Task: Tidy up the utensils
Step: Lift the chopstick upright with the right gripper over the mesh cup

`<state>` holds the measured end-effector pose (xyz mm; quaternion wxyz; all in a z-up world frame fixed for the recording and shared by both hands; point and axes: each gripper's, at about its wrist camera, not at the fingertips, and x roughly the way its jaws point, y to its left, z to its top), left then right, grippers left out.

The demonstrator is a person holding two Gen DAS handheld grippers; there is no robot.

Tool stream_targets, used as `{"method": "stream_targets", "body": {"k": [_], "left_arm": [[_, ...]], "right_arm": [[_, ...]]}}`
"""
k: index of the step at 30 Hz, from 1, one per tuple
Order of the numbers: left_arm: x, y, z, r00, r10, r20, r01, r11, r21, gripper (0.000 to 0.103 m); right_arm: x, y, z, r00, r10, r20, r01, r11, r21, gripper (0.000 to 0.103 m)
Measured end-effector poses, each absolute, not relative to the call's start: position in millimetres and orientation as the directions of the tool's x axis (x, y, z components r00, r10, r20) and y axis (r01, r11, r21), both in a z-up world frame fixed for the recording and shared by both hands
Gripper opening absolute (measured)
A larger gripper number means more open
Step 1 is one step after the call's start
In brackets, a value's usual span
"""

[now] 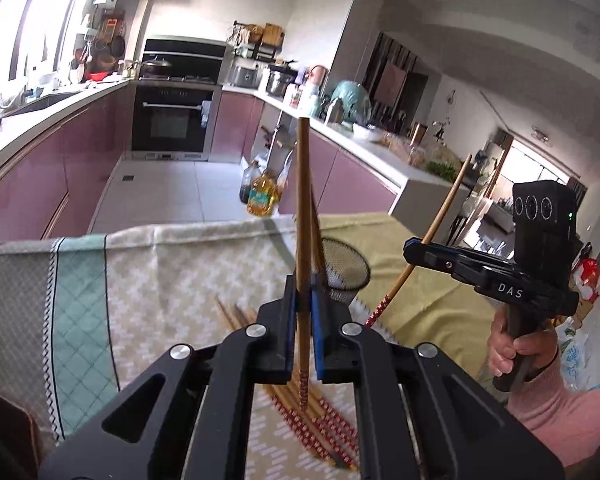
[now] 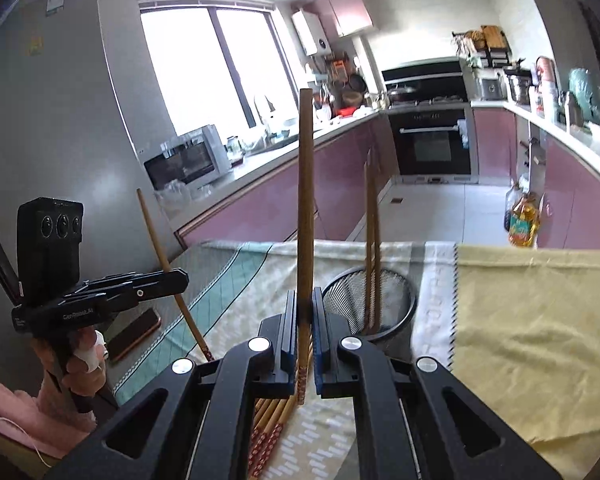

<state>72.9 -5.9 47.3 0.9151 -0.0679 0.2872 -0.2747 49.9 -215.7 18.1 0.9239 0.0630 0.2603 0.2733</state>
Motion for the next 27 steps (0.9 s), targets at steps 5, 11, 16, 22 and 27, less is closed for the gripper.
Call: {"method": "stream_targets", "body": {"k": [5, 11, 16, 22, 27], "left_arm": [[83.9, -15.0, 67.0, 0.696, -0.565, -0.442, 0.485, 0.825, -0.292, 0.007], [98.4, -26.8, 93.0, 0.712, -0.582, -0.393, 0.505, 0.813, -0.291, 0.007], [109.8, -37.8, 110.8, 0.725, -0.592, -0.352, 0.518, 0.806, -0.287, 0.007], [128.6, -53.3, 114.2, 0.74, -0.571, -0.355, 0.502, 0.821, -0.273, 0.007], [147.4, -68.2, 91.9, 0.708, -0.554, -0.438, 0.493, 0.832, -0.254, 0.007]], "right_arm": [[57.2, -228.5, 37.9, 0.748, 0.516, -0.418, -0.46, 0.856, 0.235, 0.006], [68.0, -238.6, 57.7, 0.777, 0.5, -0.382, -0.452, 0.866, 0.214, 0.006], [82.2, -241.2, 65.7, 0.789, 0.486, -0.376, -0.441, 0.874, 0.204, 0.006], [101.4, -231.3, 57.1, 0.778, 0.465, -0.422, -0.434, 0.884, 0.173, 0.006], [112.2, -222.1, 44.5, 0.748, 0.456, -0.483, -0.433, 0.886, 0.166, 0.006]]}}
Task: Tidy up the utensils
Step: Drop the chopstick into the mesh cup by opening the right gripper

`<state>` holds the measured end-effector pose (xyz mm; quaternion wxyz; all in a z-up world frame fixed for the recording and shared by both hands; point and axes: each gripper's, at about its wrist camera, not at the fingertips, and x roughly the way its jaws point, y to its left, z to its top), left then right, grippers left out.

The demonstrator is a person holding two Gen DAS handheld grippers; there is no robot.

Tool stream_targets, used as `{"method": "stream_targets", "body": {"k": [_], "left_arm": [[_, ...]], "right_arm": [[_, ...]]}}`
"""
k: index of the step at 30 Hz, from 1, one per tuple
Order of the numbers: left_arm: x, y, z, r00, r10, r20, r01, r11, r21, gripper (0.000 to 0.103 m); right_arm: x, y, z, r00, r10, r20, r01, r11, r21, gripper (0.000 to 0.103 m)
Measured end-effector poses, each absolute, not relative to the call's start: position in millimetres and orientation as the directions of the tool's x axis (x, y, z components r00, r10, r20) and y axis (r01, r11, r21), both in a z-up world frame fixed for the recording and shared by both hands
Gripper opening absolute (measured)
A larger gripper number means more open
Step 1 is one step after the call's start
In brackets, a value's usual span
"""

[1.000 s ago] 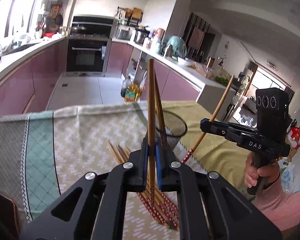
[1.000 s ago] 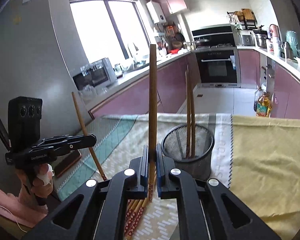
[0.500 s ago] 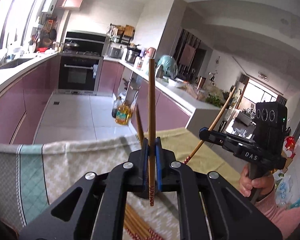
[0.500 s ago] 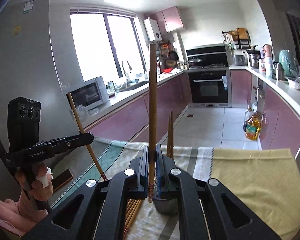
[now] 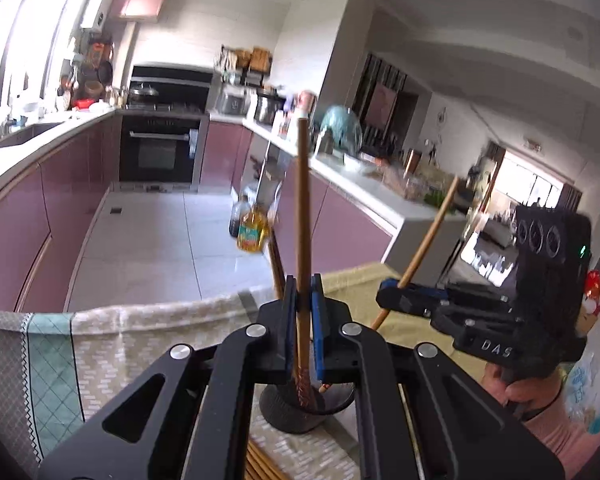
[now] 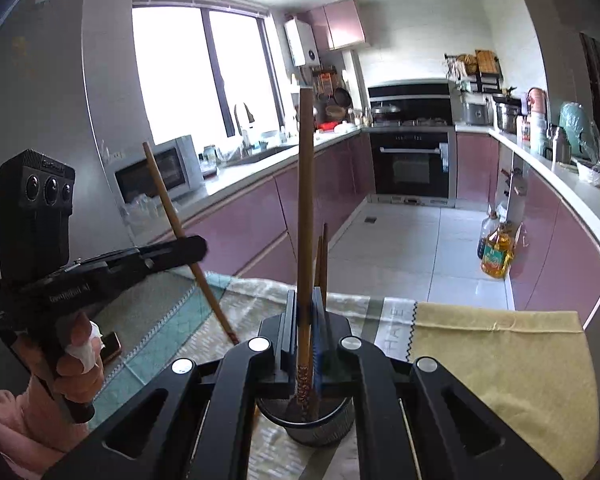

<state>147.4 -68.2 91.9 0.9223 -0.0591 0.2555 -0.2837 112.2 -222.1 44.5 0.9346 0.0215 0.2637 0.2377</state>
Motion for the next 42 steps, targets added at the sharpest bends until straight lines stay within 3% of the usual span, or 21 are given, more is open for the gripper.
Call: {"method": "stream_targets", "body": {"k": [11, 15, 26, 28, 31, 33, 37, 42], "left_arm": [[172.2, -88.1, 48.6, 0.579, -0.535, -0.615, 0.535, 0.819, -0.208, 0.007], [179.3, -91.1, 36.4, 0.552, -0.531, -0.643, 0.537, 0.816, -0.214, 0.007], [195.3, -101.2, 24.8, 0.542, -0.511, -0.667, 0.509, 0.832, -0.222, 0.008], [194.9, -100.2, 22.0, 0.549, -0.503, -0.668, 0.494, 0.84, -0.226, 0.014], [187.7, -94.1, 21.9, 0.582, -0.479, -0.657, 0.471, 0.857, -0.207, 0.02], [178.3, -84.7, 23.9, 0.623, -0.456, -0.636, 0.442, 0.876, -0.194, 0.04], [154.0, -64.8, 28.0, 0.69, -0.42, -0.589, 0.406, 0.899, -0.166, 0.044], [126.1, -39.2, 23.8, 0.744, -0.355, -0.567, 0.342, 0.93, -0.134, 0.058]], "right_arm": [[135.2, -202.2, 19.3, 0.626, 0.422, -0.655, -0.457, 0.88, 0.13, 0.006], [146.1, -197.1, 6.2, 0.576, 0.414, -0.705, -0.459, 0.877, 0.14, 0.006], [162.2, -198.3, -7.4, 0.579, 0.393, -0.715, -0.412, 0.897, 0.159, 0.007], [161.4, -200.7, -6.7, 0.587, 0.403, -0.702, -0.408, 0.896, 0.173, 0.019], [153.6, -202.9, -3.9, 0.609, 0.407, -0.681, -0.407, 0.897, 0.172, 0.022], [146.4, -204.1, -0.6, 0.62, 0.428, -0.658, -0.419, 0.889, 0.183, 0.025], [116.9, -202.2, 12.6, 0.658, 0.46, -0.596, -0.457, 0.873, 0.169, 0.031], [82.2, -196.2, 20.1, 0.654, 0.532, -0.537, -0.531, 0.829, 0.175, 0.039]]}}
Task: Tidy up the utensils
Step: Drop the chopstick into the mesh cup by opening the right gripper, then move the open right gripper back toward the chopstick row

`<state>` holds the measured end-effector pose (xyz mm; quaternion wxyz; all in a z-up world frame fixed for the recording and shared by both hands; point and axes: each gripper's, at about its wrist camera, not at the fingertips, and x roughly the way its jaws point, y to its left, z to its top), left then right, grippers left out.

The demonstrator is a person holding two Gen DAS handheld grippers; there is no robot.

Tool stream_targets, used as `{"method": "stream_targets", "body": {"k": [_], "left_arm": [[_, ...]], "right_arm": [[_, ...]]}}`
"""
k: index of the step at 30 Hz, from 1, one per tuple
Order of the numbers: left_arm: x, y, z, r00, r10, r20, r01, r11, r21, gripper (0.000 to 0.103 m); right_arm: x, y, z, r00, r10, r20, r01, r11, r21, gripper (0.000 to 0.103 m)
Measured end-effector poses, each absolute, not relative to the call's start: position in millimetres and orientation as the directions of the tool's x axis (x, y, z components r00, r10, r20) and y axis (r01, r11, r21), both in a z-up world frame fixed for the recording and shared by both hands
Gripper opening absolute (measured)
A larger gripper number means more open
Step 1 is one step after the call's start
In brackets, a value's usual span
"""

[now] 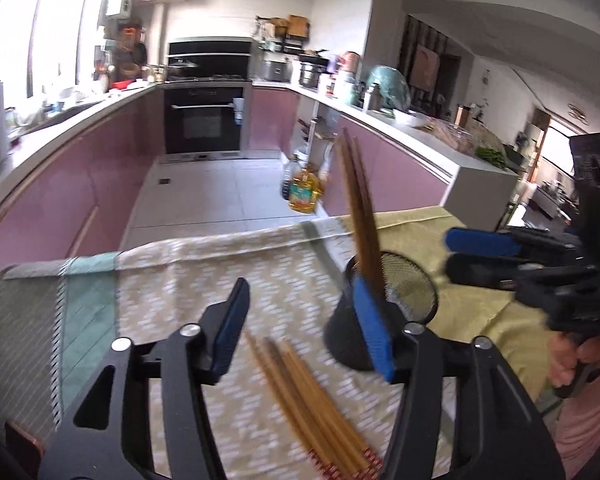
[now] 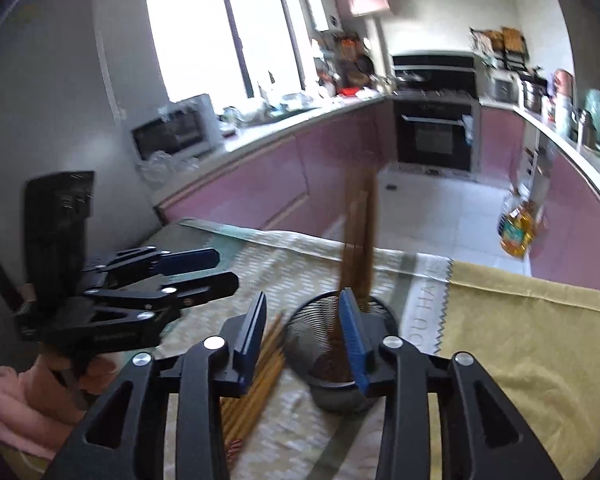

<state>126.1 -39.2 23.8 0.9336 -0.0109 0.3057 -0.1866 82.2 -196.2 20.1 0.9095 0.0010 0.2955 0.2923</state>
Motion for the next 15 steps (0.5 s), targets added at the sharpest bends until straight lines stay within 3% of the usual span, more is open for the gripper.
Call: {"method": "stream_targets", "body": {"k": [4, 15], "left_arm": [[107.1, -20.2, 8.6, 0.751, -0.297, -0.589, 0.29, 0.951, -0.109, 0.064], [86.8, -7.7, -53.7, 0.673, -0.221, -0.706, 0.237, 0.968, -0.078, 0.064]], "right_arm": [[60.8, -183.9, 9.0, 0.617, 0.57, -0.543, -0.576, 0.797, 0.182, 0.046], [64.7, -157.2, -67.3, 0.506, 0.521, -0.687, -0.517, 0.821, 0.242, 0.047]]}}
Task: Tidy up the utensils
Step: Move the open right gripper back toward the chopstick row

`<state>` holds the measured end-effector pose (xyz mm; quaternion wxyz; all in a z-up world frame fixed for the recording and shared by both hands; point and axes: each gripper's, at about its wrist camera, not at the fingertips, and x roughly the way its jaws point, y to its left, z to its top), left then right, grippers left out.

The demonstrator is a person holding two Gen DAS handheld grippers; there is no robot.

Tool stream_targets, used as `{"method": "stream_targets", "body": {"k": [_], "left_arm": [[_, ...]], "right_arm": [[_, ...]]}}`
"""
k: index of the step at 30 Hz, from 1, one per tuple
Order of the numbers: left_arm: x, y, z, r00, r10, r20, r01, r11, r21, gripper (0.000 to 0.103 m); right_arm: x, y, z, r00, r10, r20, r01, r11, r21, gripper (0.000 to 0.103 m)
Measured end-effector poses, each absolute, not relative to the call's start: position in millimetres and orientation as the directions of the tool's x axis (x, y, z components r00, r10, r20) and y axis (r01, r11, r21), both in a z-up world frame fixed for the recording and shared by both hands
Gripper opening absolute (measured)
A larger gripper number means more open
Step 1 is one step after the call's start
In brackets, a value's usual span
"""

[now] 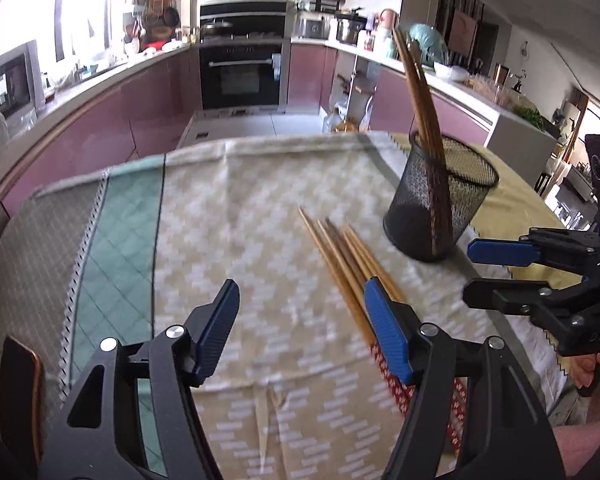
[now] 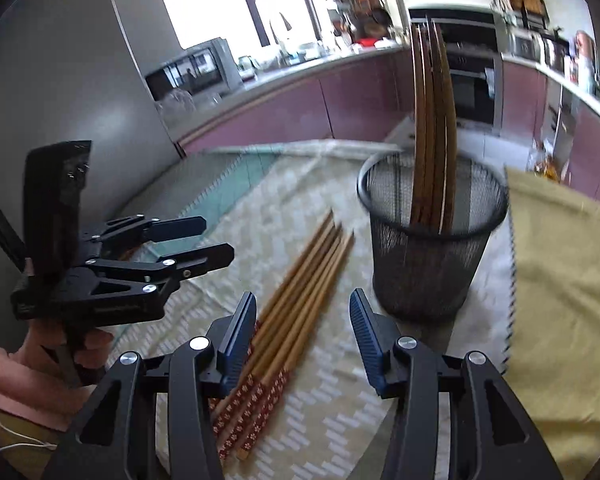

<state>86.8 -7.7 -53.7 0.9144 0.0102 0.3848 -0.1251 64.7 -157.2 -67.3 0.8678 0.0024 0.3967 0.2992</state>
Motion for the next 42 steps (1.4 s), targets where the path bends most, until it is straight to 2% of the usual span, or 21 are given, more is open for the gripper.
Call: {"method": "stream_targets", "body": {"k": [17, 33, 42], "left_arm": [[79.9, -24.6, -65.0, 0.657, -0.195, -0.728, 0.236, 0.971, -0.048, 0.064], [89.2, -32.8, -86.4, 0.612, -0.159, -0.775, 0.232, 0.973, -0.016, 0.064], [90.3, -35.7, -89.1, 0.607, -0.172, -0.776, 0.245, 0.969, -0.024, 0.063]], "right_arm": [[64.2, -152.0, -95.8, 0.485, 0.484, -0.728, -0.465, 0.848, 0.254, 0.046], [63.7, -144.2, -104.4, 0.502, 0.426, -0.753, -0.458, 0.869, 0.187, 0.044], [66.2, -135.8, -108.4, 0.512, 0.387, -0.767, -0.465, 0.876, 0.132, 0.04]]}}
